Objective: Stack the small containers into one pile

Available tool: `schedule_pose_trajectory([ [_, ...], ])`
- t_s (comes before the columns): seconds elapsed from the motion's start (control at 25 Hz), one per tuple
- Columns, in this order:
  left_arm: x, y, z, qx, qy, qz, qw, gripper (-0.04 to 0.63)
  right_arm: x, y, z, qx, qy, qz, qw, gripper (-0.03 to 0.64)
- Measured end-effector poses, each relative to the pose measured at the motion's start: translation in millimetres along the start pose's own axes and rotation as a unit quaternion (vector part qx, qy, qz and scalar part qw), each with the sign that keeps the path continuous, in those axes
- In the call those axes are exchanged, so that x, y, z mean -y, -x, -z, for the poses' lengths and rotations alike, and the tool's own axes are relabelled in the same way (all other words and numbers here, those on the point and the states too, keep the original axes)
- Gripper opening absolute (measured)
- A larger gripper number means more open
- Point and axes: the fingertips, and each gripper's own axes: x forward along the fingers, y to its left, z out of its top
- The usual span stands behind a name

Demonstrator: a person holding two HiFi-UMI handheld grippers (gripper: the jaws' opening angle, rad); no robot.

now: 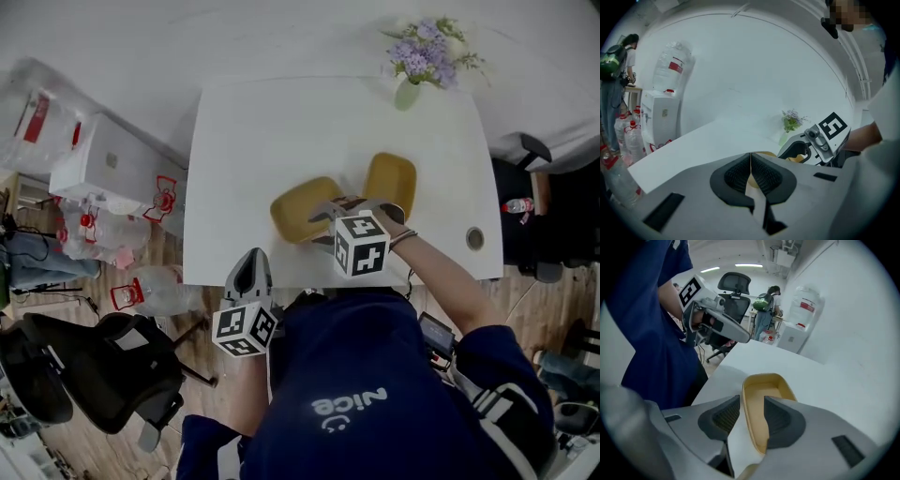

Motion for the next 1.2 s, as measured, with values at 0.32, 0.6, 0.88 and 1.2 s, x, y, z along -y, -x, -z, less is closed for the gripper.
schedule_pose_trajectory([
  [0.32,0,15,14,-0.005,0.012,-0.033,0.9994,0.020,-11,-30,5,-0.038,0.066,-0.013,0.997,0.108],
  [0.6,7,16,19,-0.007,0.013,-0.031,0.9994,0.020,-14,-34,5,-0.049,0.099,0.006,0.994,0.057],
  [0.88,11,15,21,-0.011,0.009,-0.015,0.9998,0.020,10,0,-27,-0.008,0.056,0.080,0.995,0.055],
  [1.2,13,6,16,-0.007,0.003,0.011,0.9999,0.020,34,33,-31,-0.003,-0.008,0.154,0.988,0.055],
])
